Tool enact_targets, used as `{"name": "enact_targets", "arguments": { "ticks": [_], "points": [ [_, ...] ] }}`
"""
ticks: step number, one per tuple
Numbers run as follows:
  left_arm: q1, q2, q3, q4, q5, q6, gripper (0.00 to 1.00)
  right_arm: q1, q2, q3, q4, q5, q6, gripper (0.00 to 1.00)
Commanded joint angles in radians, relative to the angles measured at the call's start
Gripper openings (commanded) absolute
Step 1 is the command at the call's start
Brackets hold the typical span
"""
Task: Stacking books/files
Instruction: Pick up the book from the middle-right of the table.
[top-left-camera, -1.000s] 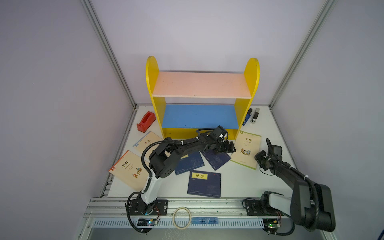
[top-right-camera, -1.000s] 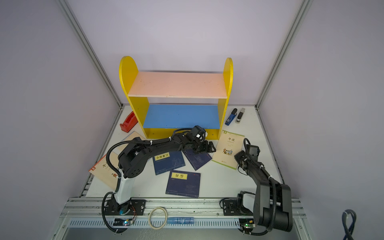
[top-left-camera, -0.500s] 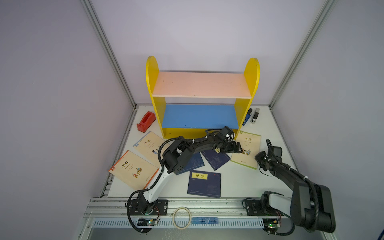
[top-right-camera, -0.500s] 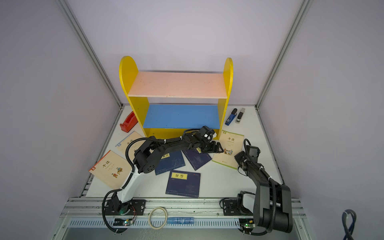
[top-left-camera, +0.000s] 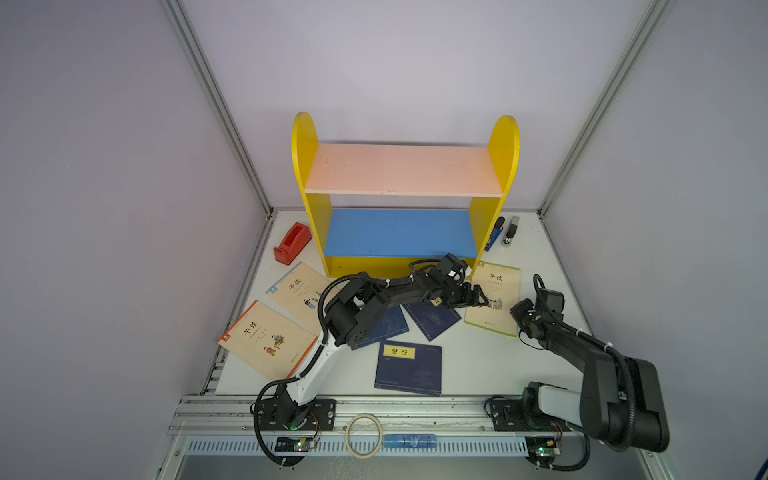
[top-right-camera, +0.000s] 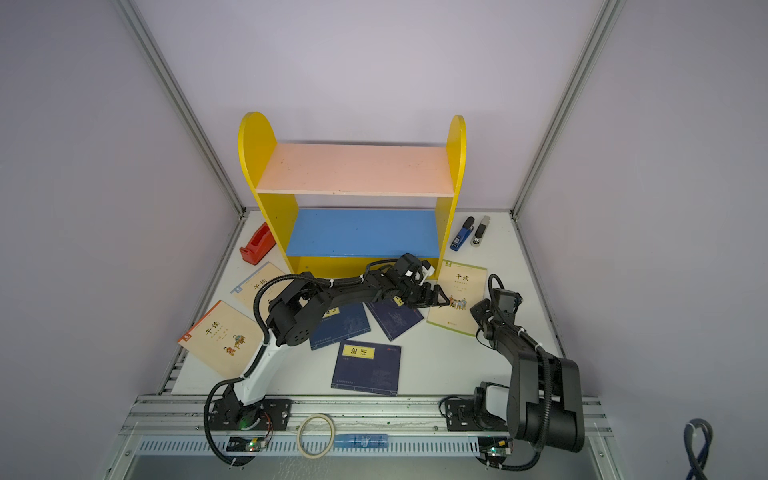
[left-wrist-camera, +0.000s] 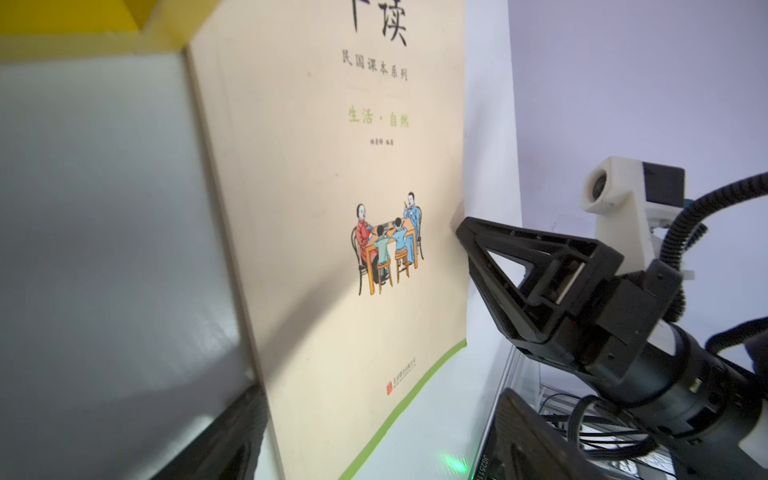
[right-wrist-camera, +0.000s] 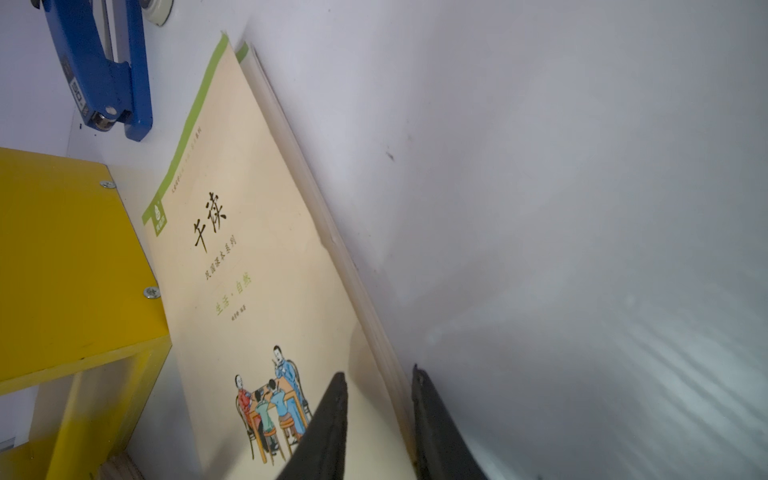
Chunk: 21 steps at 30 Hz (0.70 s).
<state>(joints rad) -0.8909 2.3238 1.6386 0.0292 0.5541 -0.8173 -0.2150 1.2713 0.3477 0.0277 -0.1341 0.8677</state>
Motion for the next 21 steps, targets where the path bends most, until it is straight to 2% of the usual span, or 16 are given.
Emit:
{"name": "enact_targets", "arguments": {
  "ticks": [1, 9, 13, 17, 21],
  "points": [
    [-0.004, -0.027, -0.044, 0.104, 0.135, -0.085, 0.89, 0.002, 0.003, -0.010, -0.046, -0.050, 0.019, 0.28],
    [0.023, -0.052, -0.108, 0.388, 0.193, -0.227, 0.90, 0.004, 0.000, -0.010, -0.044, -0.052, 0.019, 0.24],
    [0.026, -0.048, -0.115, 0.404, 0.187, -0.235, 0.88, 0.003, 0.005, -0.010, -0.040, -0.053, 0.019, 0.24],
    [0.027, -0.034, -0.116, 0.407, 0.188, -0.245, 0.78, 0.003, 0.010, -0.010, -0.038, -0.055, 0.019, 0.24],
    [0.028, -0.021, -0.111, 0.401, 0.185, -0.255, 0.63, 0.003, 0.005, -0.011, -0.041, -0.055, 0.020, 0.24]
  ]
}}
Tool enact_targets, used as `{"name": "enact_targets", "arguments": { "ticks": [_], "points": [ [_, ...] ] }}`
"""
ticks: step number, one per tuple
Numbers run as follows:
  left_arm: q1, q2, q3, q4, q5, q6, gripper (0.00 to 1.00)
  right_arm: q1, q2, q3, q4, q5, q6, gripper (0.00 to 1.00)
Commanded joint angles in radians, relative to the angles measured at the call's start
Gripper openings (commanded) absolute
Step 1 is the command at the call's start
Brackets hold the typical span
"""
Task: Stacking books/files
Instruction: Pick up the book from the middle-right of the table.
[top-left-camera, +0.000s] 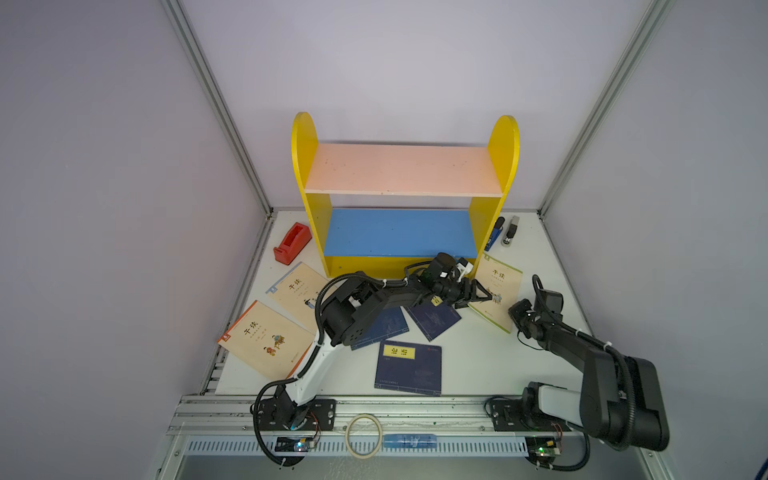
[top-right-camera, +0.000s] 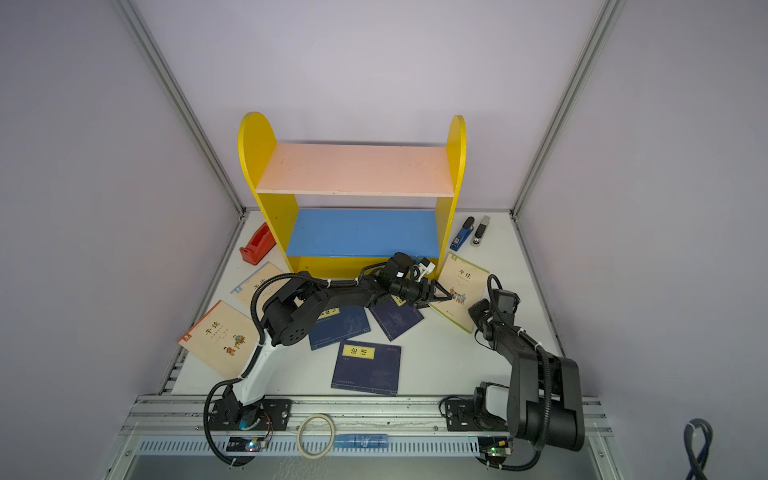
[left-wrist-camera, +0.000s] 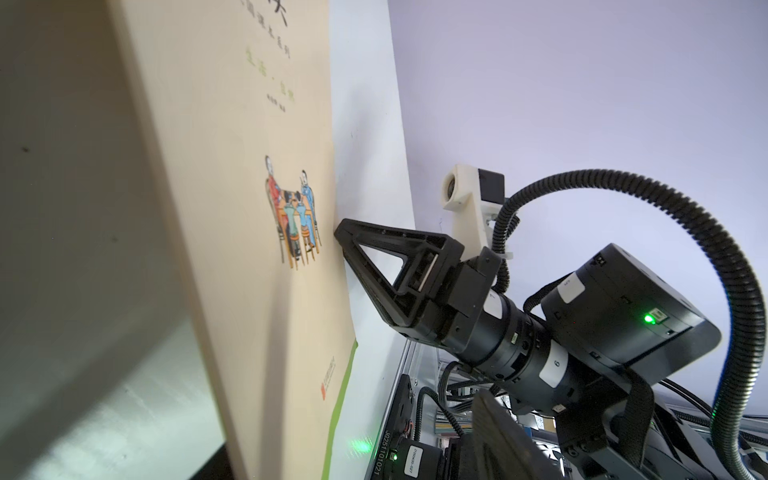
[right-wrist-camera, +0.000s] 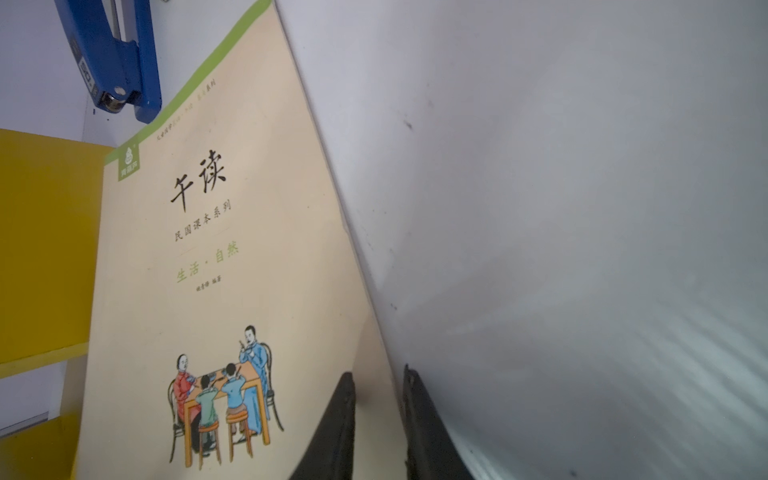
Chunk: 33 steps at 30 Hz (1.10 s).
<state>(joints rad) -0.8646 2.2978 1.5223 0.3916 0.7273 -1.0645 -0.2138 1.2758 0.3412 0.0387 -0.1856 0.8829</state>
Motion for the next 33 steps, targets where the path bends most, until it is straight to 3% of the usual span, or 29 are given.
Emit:
{"name": "enact_targets", "arguments": {
  "ticks": [1, 5, 9, 19, 29, 33],
  "points": [
    [0.002, 0.004, 0.003, 0.039, 0.010, -0.006, 0.57, 0.001, -0.002, -0.004, -0.054, -0.003, 0.004, 0.24],
    [0.003, -0.008, -0.009, 0.031, -0.003, -0.002, 0.16, 0.001, -0.024, -0.007, -0.062, 0.000, 0.003, 0.24],
    [0.002, -0.033, -0.031, 0.049, -0.004, -0.001, 0.01, 0.002, -0.048, -0.007, -0.069, -0.013, -0.003, 0.26],
    [-0.008, -0.189, -0.187, 0.179, -0.038, -0.045, 0.00, 0.002, -0.216, 0.023, -0.162, -0.140, -0.093, 0.35],
    [-0.025, -0.425, -0.394, 0.253, -0.077, -0.087, 0.00, 0.002, -0.659, 0.024, -0.351, -0.246, -0.081, 0.72],
    [-0.027, -0.525, -0.477, 0.274, -0.094, -0.101, 0.00, 0.002, -0.782, 0.035, -0.365, -0.330, -0.029, 0.78]
  ]
}}
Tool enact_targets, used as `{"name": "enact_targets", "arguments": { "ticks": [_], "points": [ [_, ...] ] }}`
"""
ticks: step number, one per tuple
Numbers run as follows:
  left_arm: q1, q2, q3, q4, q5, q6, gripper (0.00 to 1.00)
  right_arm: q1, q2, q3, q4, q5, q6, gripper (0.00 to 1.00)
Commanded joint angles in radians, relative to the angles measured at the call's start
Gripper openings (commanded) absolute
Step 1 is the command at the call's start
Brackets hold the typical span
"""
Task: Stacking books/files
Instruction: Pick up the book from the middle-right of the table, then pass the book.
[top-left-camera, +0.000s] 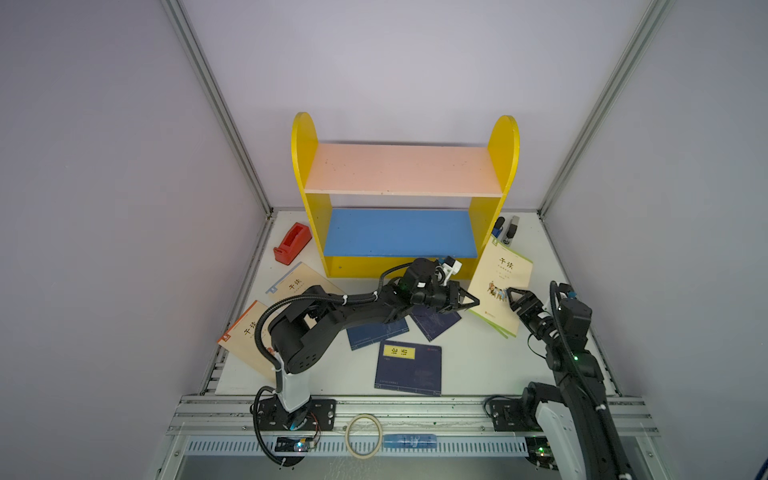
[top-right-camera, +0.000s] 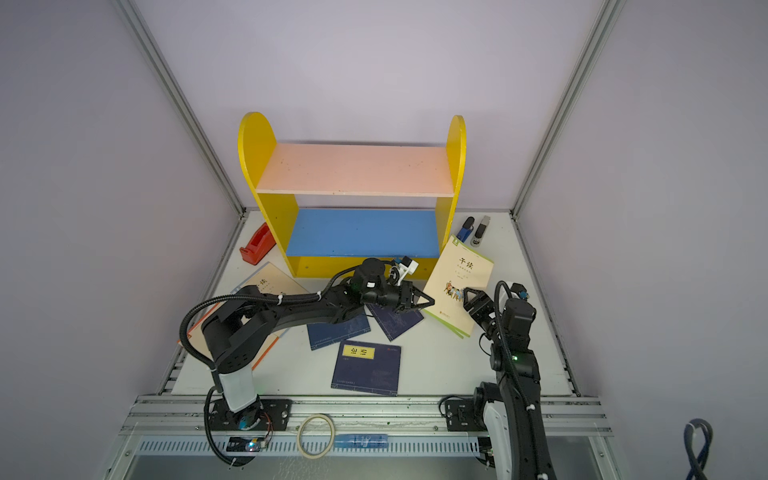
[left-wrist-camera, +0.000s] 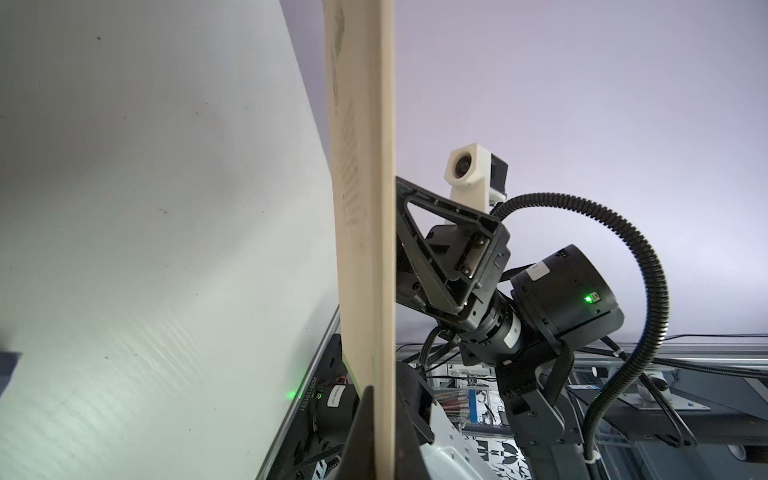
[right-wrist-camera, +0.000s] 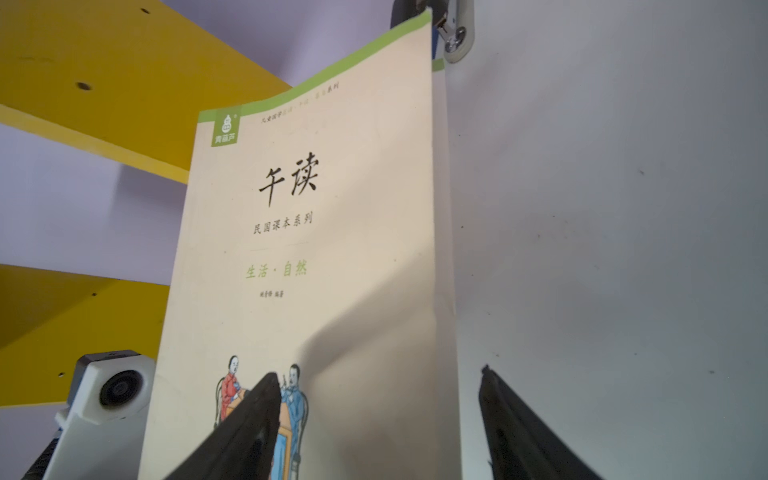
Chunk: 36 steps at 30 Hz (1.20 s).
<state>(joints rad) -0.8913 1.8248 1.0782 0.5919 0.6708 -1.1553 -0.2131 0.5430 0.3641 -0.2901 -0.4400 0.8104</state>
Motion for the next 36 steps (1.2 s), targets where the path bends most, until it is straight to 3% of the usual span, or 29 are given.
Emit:
{"name": "enact_targets", "arguments": {
  "ticks": [1, 8, 13, 21, 28, 32, 36],
  "points": [
    [-0.001, -0.076, -0.052, 0.075, -0.042, -0.010, 0.00, 0.001, -0.067, 0.011, -0.025, -0.102, 0.061, 0.78],
    [0.006, -0.277, -0.182, 0.021, -0.150, -0.002, 0.00, 0.001, -0.111, 0.003, 0.098, -0.260, 0.181, 0.78],
    [0.011, -0.408, -0.223, -0.061, -0.230, 0.012, 0.00, 0.002, -0.165, -0.035, 0.304, -0.370, 0.334, 0.82],
    [-0.001, -0.518, -0.264, -0.078, -0.298, 0.016, 0.00, 0.011, -0.331, -0.070, 0.411, -0.380, 0.498, 0.86],
    [-0.005, -0.580, -0.307, -0.045, -0.386, 0.015, 0.00, 0.055, -0.345, -0.132, 0.564, -0.339, 0.610, 0.86],
    [-0.007, -0.615, -0.329, -0.028, -0.422, 0.015, 0.00, 0.153, -0.286, -0.187, 0.681, -0.247, 0.622, 0.85],
    [-0.009, -0.642, -0.332, -0.026, -0.434, 0.020, 0.00, 0.374, -0.141, -0.169, 0.758, -0.111, 0.530, 0.85]
  ]
}}
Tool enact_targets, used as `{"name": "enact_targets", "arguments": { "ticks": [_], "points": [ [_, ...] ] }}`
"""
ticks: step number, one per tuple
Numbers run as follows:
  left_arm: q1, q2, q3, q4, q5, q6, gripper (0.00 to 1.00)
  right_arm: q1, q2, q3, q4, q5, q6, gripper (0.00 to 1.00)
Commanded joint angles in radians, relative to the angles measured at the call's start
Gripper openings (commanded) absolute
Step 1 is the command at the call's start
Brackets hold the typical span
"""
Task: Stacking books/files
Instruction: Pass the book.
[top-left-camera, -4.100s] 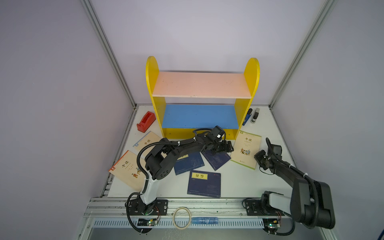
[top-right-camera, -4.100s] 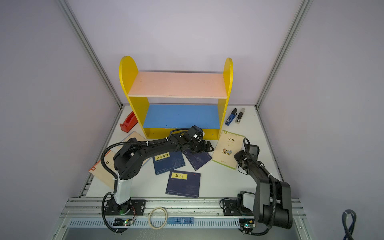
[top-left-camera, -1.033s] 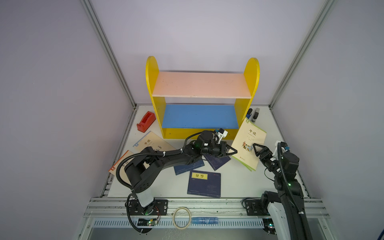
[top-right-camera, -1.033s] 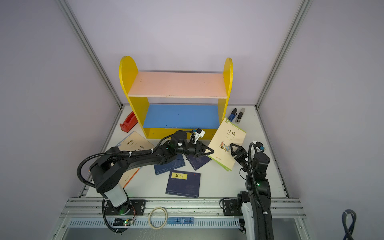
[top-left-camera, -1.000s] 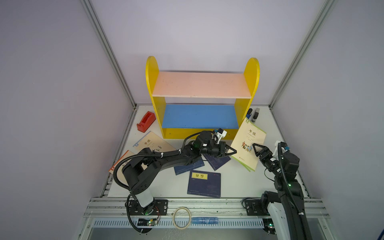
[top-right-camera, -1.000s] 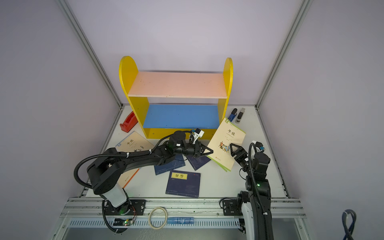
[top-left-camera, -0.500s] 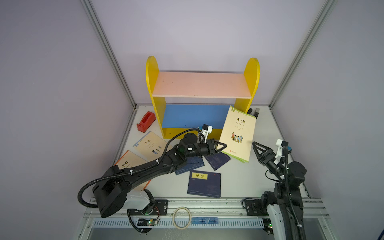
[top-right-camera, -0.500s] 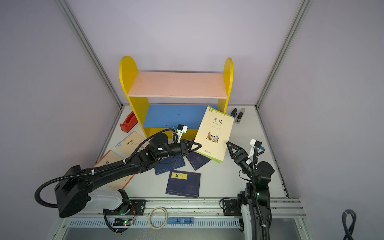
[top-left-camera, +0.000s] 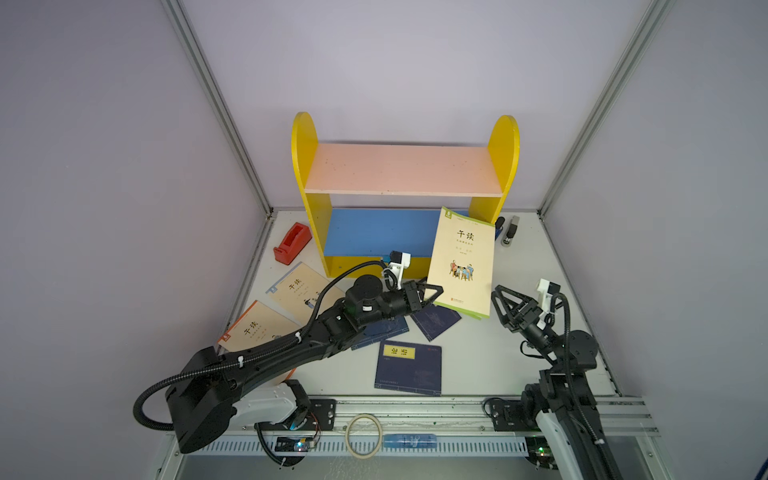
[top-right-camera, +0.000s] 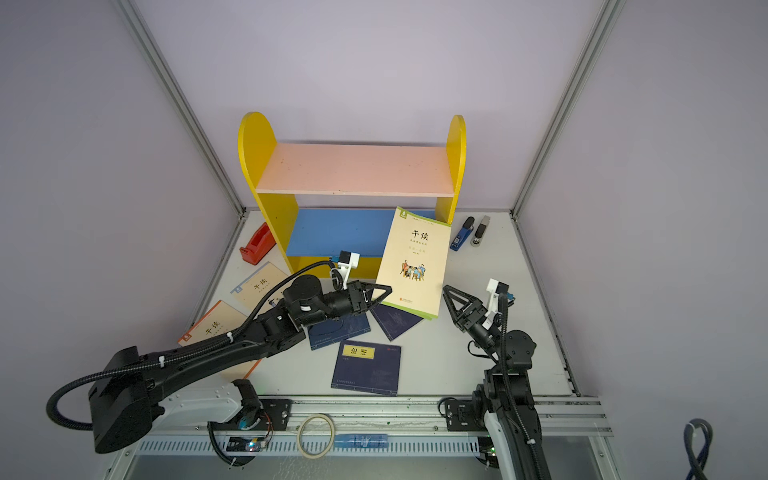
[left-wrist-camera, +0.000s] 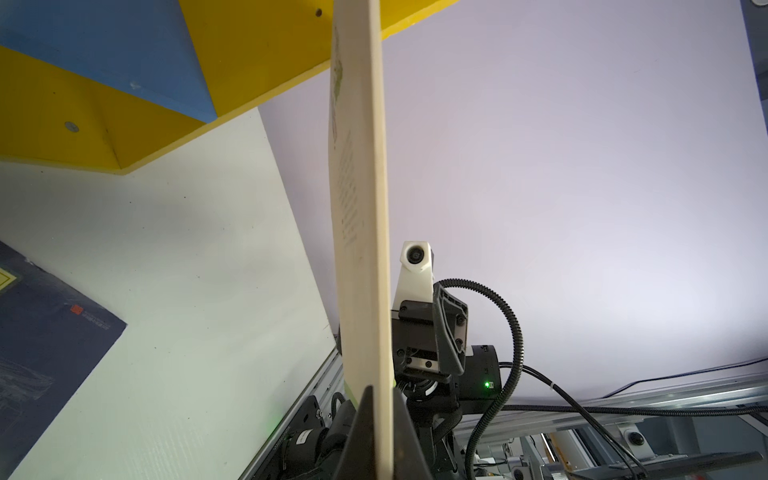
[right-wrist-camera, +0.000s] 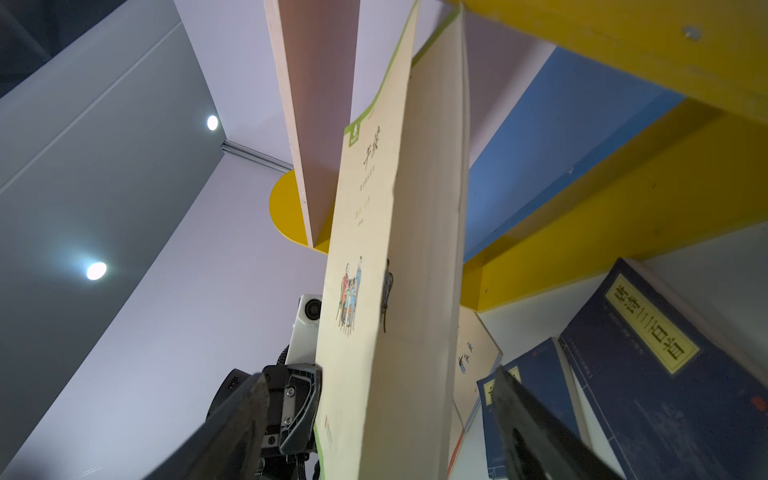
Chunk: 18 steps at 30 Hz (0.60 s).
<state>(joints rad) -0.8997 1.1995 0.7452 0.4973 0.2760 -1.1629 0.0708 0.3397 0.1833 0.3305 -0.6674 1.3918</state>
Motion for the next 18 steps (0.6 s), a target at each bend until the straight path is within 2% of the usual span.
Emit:
{"name": "enact_targets", "arguments": {
  "ticks": [1, 6, 9, 11, 14, 18],
  "points": [
    [-0.002, -0.024, -0.003, 0.069, -0.046, 0.028, 0.00, 0.142, 0.111, 0.017, 0.180, 0.141, -0.063, 0.85],
    [-0.008, -0.075, -0.042, 0.080, -0.090, 0.027, 0.00, 0.329, 0.333, 0.019, 0.436, 0.263, -0.064, 0.78],
    [-0.010, -0.115, -0.067, 0.058, -0.127, 0.028, 0.00, 0.412, 0.396, 0.034, 0.474, 0.352, -0.080, 0.73],
    [-0.010, -0.142, -0.083, 0.045, -0.142, 0.031, 0.00, 0.457, 0.420, 0.043, 0.493, 0.410, -0.089, 0.67],
    [-0.011, -0.178, -0.105, 0.021, -0.181, 0.035, 0.00, 0.511, 0.444, 0.044, 0.539, 0.495, -0.088, 0.49],
    [-0.013, -0.205, -0.130, 0.010, -0.206, 0.034, 0.00, 0.584, 0.430, 0.003, 0.575, 0.632, -0.129, 0.32]
  ]
}}
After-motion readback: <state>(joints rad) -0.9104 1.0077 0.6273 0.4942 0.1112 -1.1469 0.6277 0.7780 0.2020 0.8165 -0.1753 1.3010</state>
